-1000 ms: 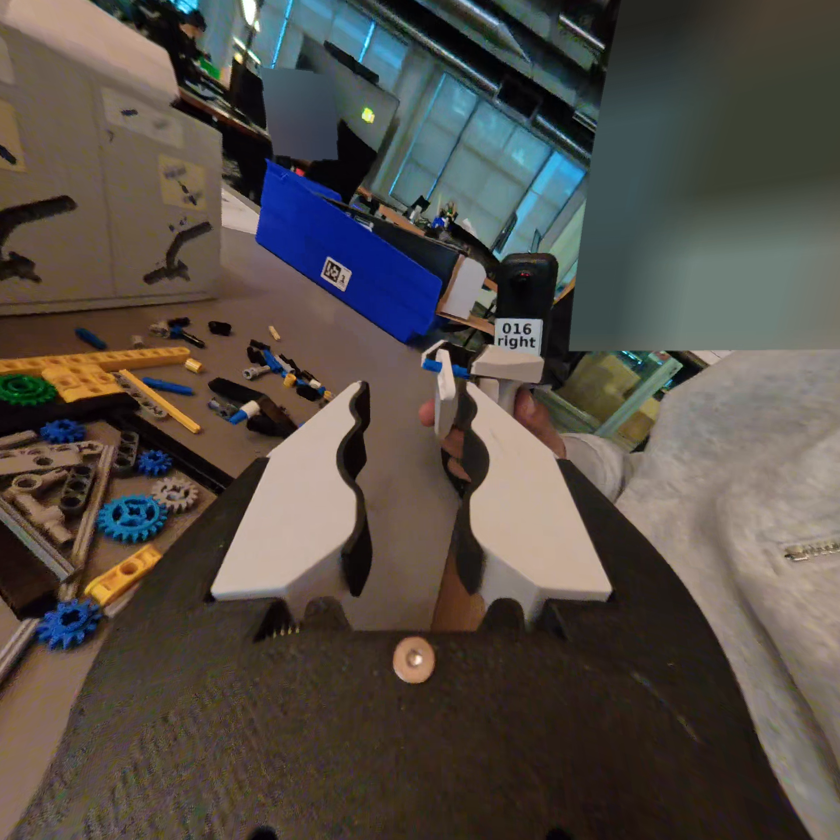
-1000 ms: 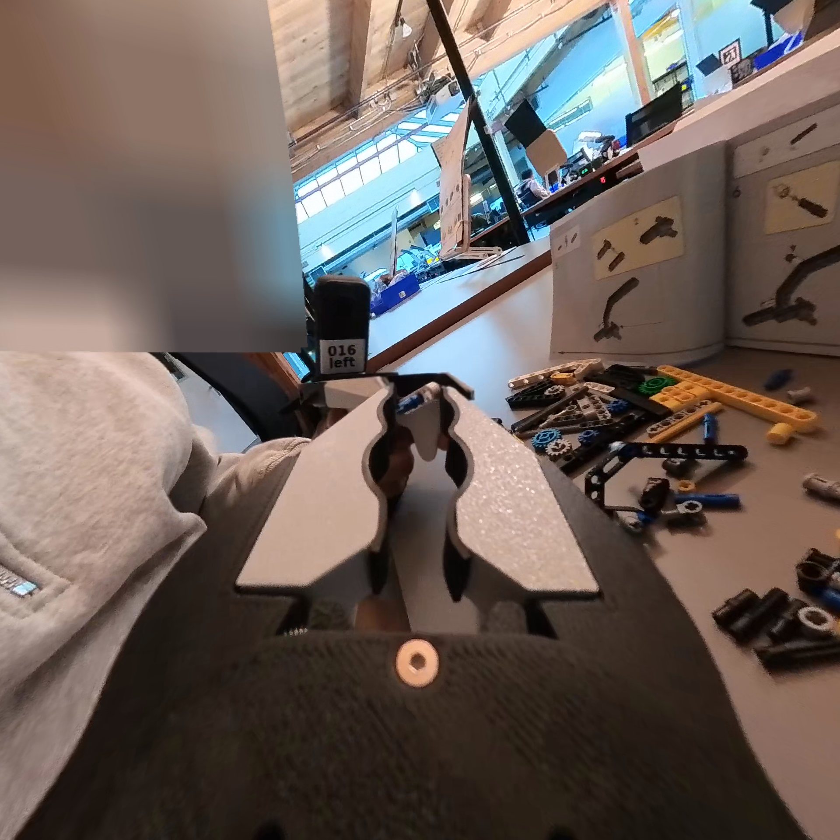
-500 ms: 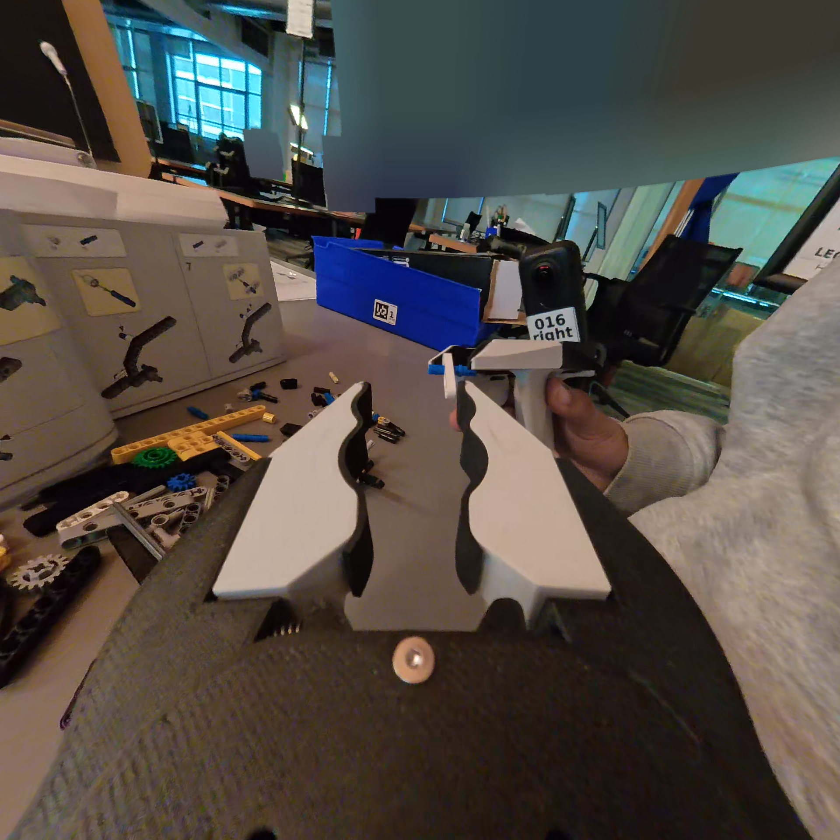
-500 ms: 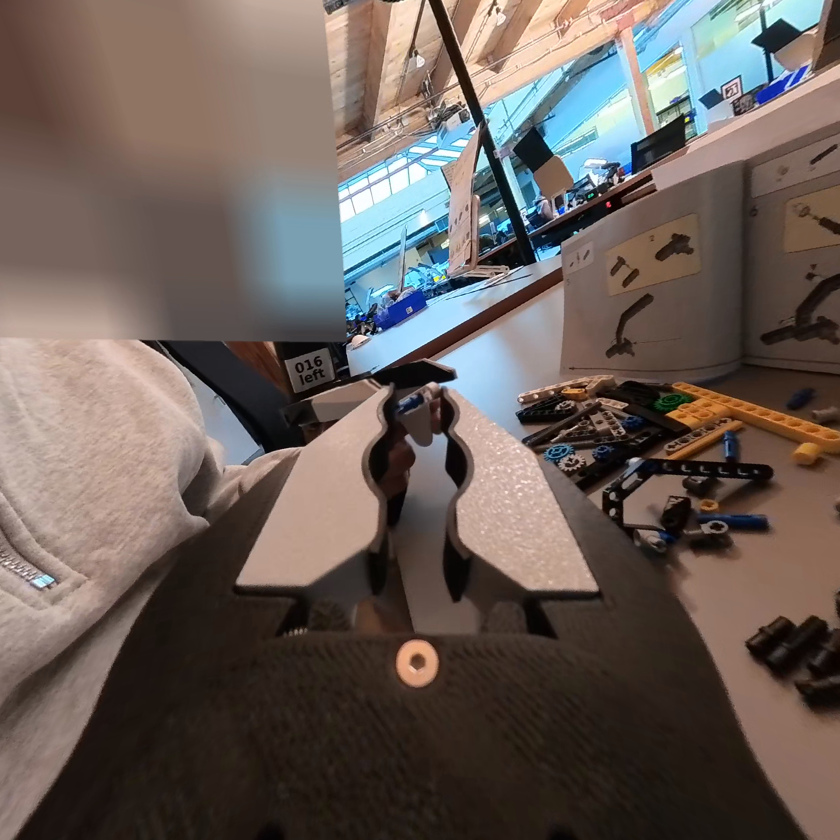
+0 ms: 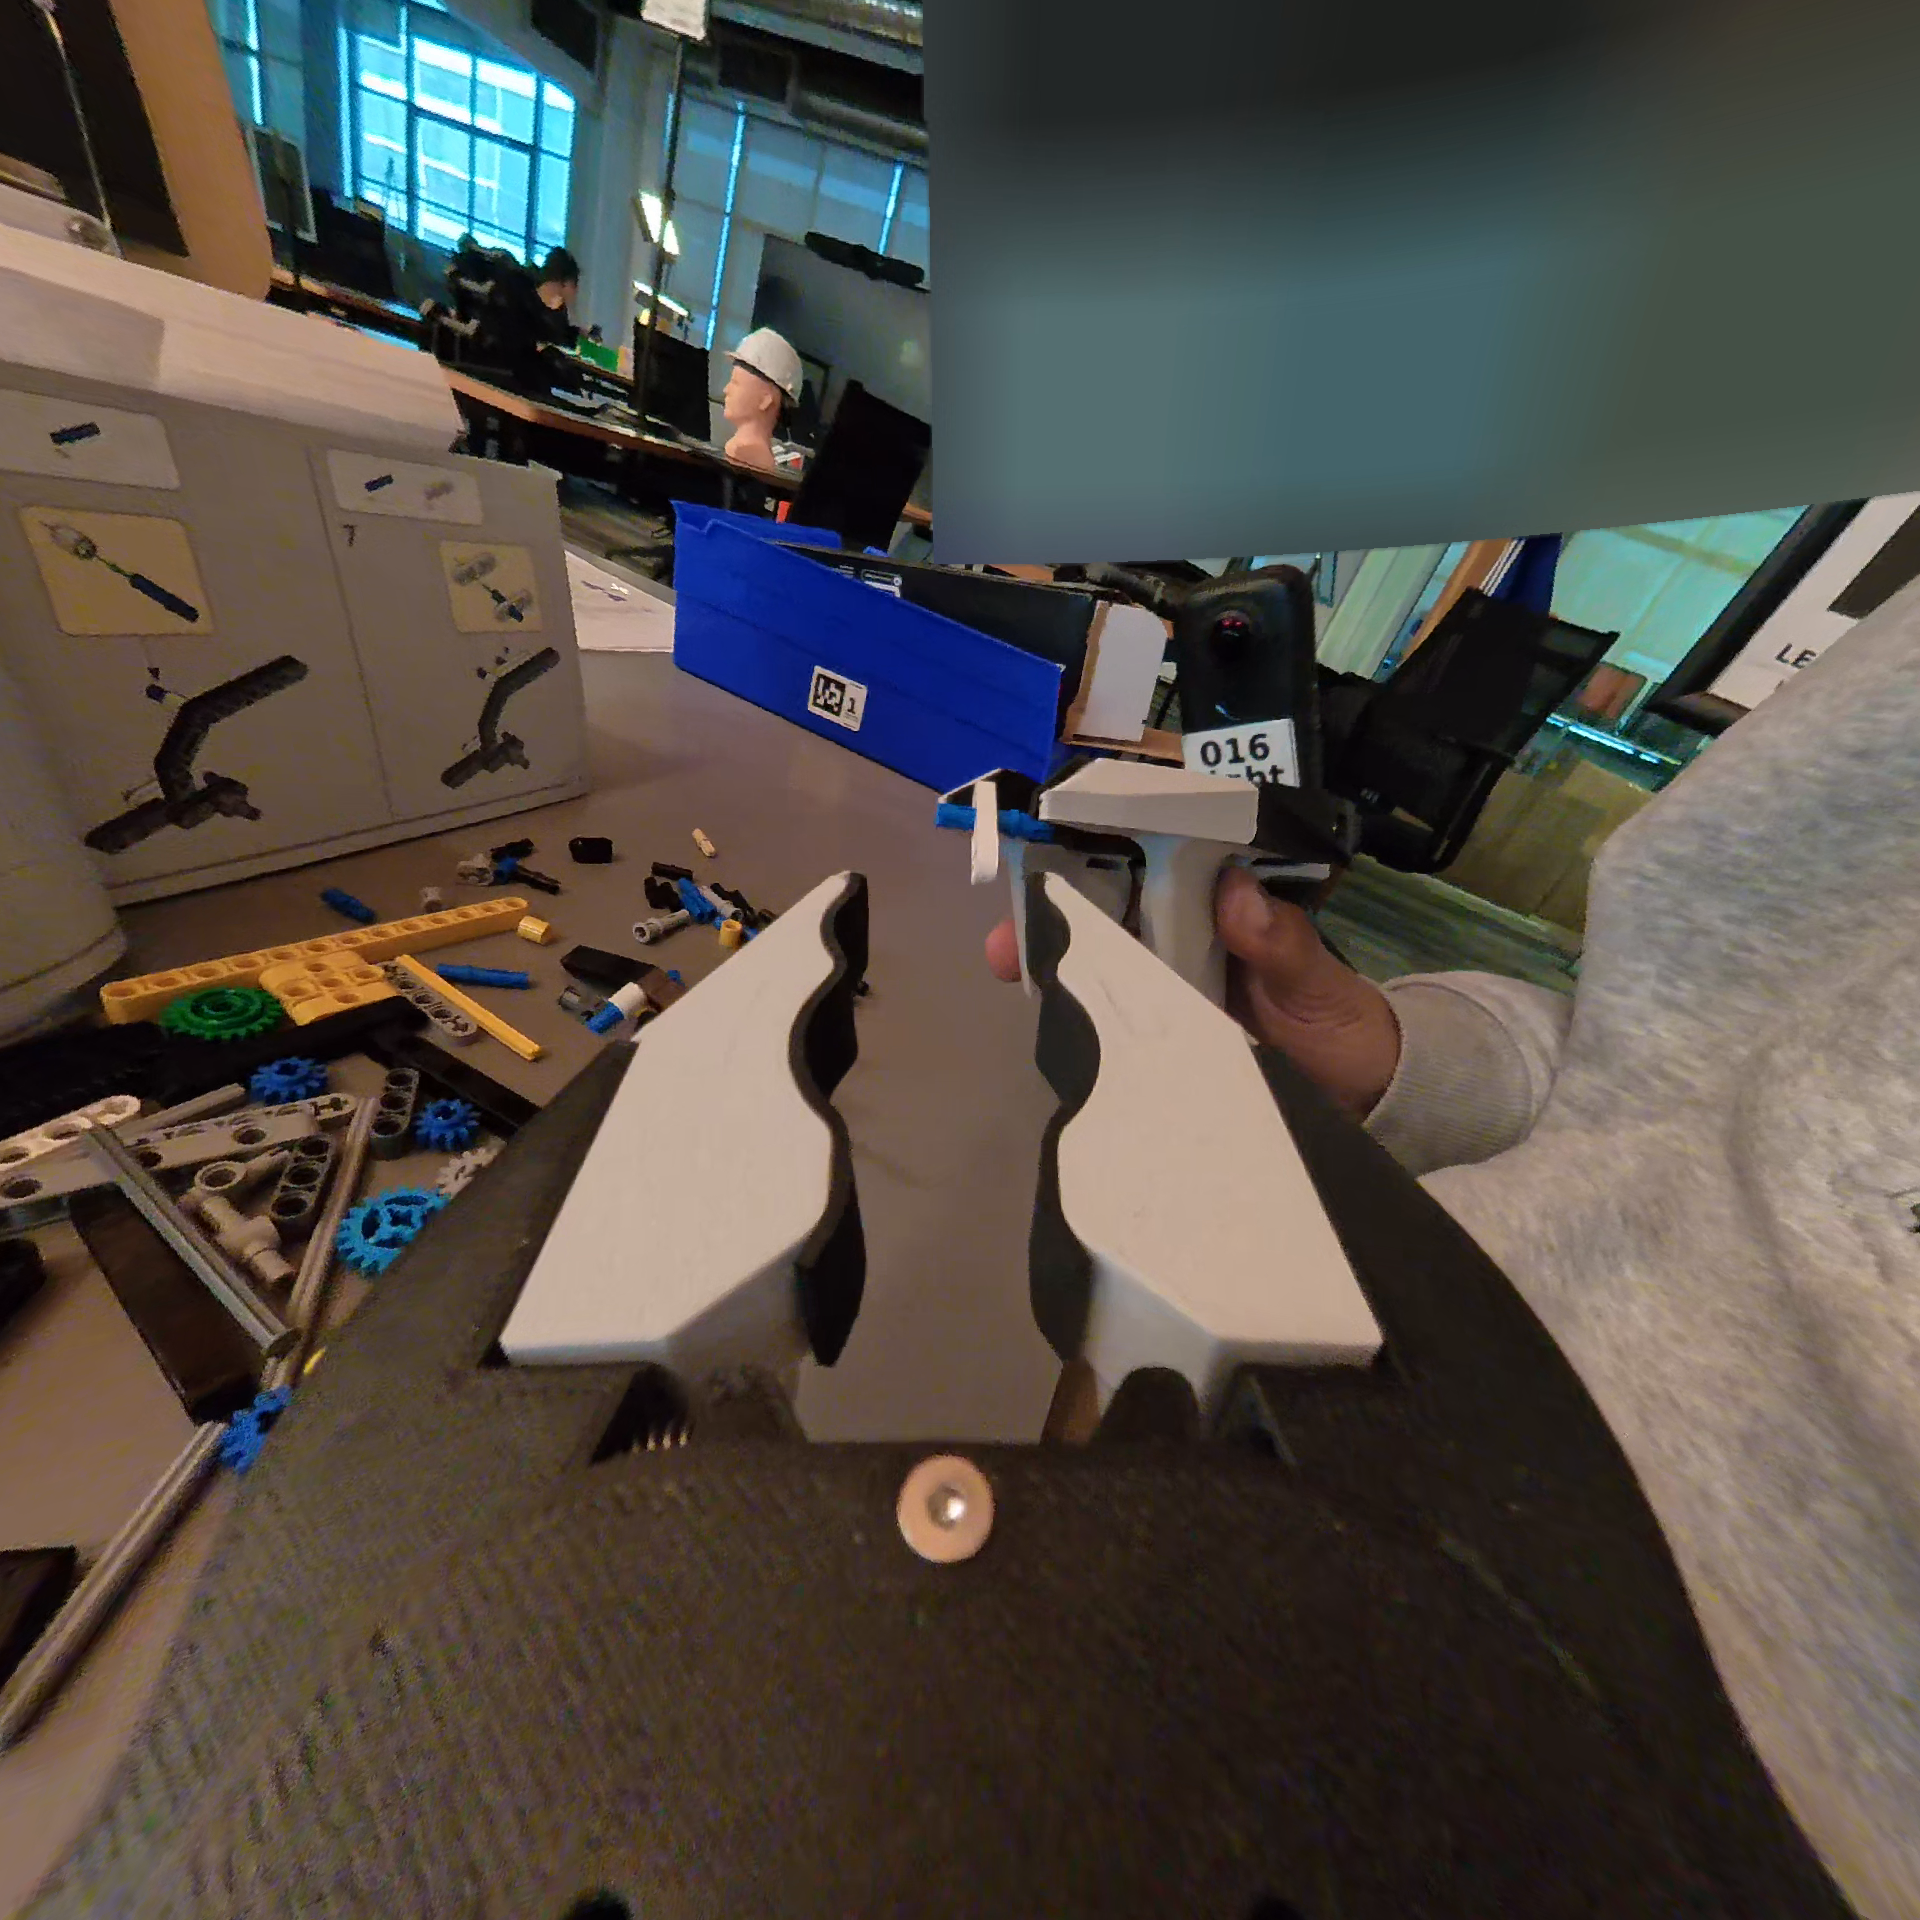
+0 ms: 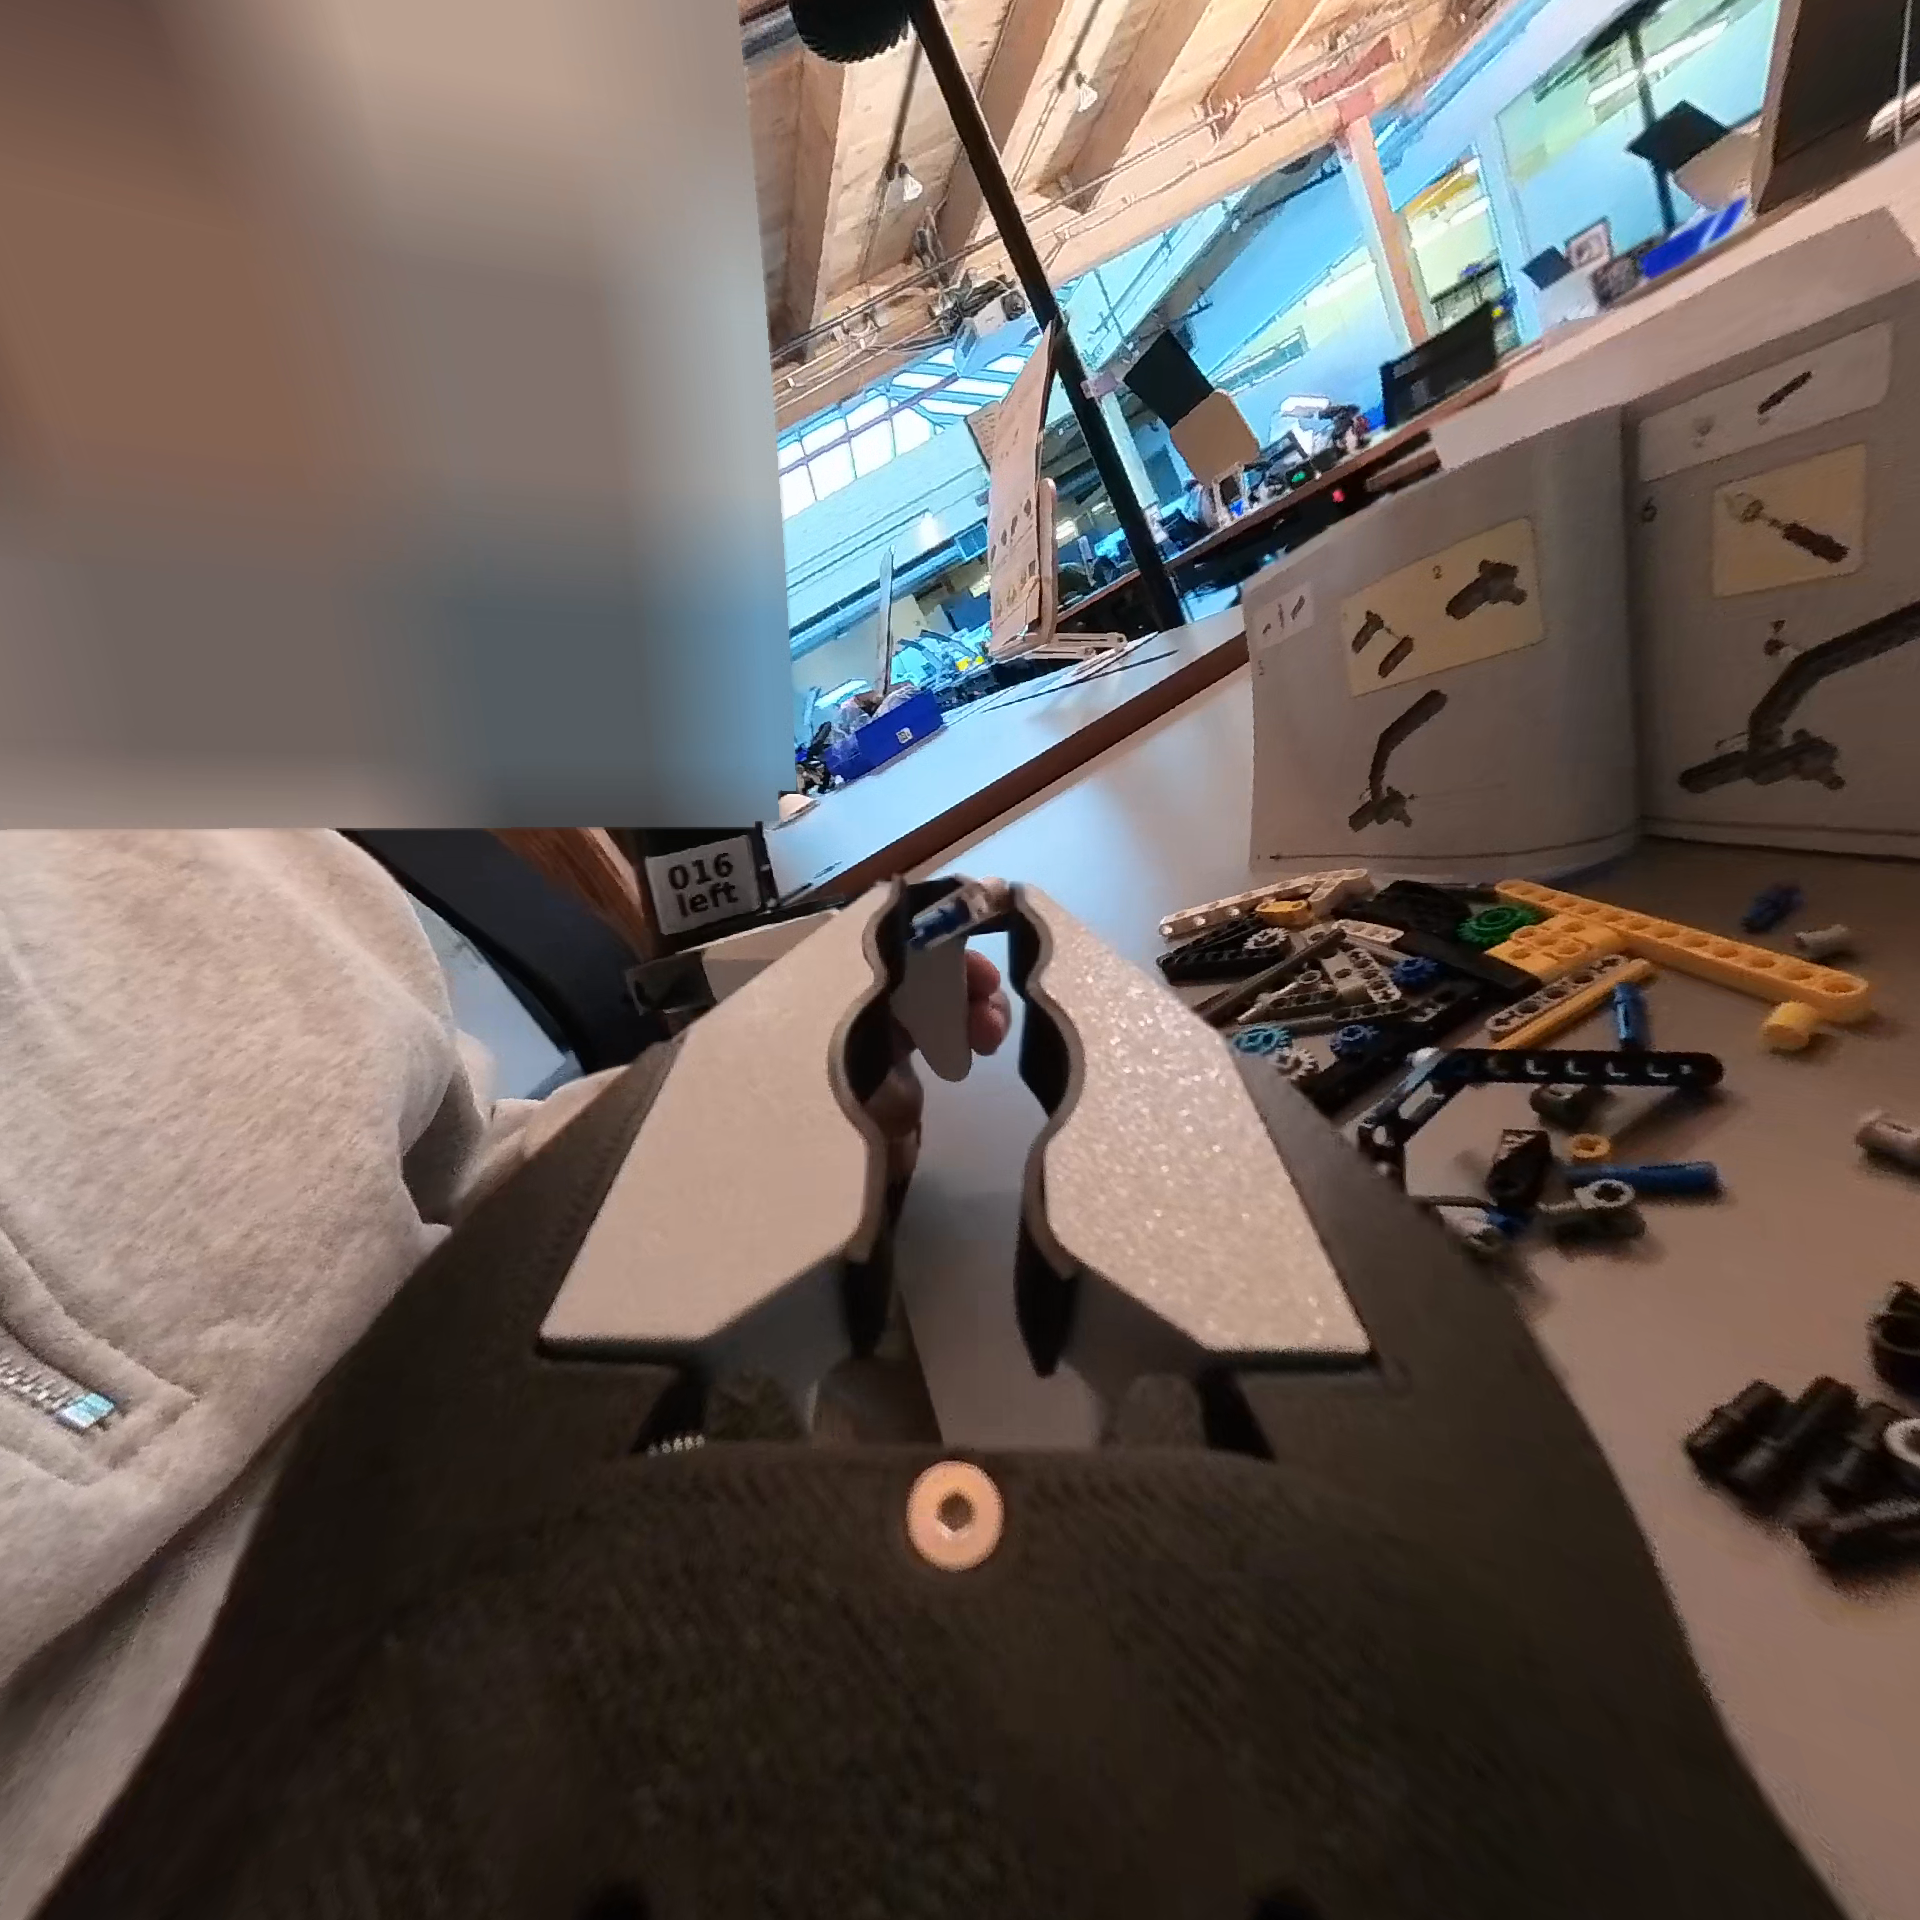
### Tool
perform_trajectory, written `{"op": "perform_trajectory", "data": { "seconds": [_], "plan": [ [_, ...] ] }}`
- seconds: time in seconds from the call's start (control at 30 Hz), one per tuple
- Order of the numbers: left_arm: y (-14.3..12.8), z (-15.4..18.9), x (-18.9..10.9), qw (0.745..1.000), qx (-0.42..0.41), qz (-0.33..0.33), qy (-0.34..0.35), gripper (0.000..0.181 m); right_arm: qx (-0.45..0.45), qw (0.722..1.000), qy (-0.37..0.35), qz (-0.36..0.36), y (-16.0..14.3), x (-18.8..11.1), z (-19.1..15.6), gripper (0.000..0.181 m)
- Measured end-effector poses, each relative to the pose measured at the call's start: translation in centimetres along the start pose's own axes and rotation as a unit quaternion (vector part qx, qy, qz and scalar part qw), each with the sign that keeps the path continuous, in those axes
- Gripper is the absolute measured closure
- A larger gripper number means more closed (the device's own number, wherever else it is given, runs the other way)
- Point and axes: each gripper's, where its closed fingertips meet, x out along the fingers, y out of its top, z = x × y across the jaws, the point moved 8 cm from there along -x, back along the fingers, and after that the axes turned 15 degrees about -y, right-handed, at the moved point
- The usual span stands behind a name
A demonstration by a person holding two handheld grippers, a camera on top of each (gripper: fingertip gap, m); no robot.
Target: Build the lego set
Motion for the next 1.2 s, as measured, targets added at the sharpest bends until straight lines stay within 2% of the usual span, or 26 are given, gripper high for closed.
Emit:
{"op": "perform_trajectory", "data": {
  "seconds": [0.47,0.63,0.87,1.03,1.2],
  "plan": [
    [0.0,0.0,-0.1,1.000,-0.003,0.003,-0.006,0.178,0.028,1.000,-0.005,-0.010,-0.7,0.7,0.0,0.165],
    [-0.1,-0.1,-0.1,1.000,-0.015,0.002,-0.020,0.179,0.032,0.999,0.020,-0.017,-0.5,0.7,0.1,0.159],
    [0.0,-0.3,-0.3,0.996,-0.062,0.014,-0.068,0.179,-0.019,0.997,0.066,-0.043,0.1,-0.1,0.0,0.153],
    [0.0,0.0,-0.3,0.991,-0.081,0.020,-0.102,0.179,-0.030,0.996,0.075,-0.032,0.3,-0.4,-0.2,0.165],
    [-0.1,0.2,-0.1,0.988,-0.096,0.018,-0.122,0.179,-0.038,0.994,0.092,-0.040,0.1,-0.4,-0.5,0.164]
  ]
}}
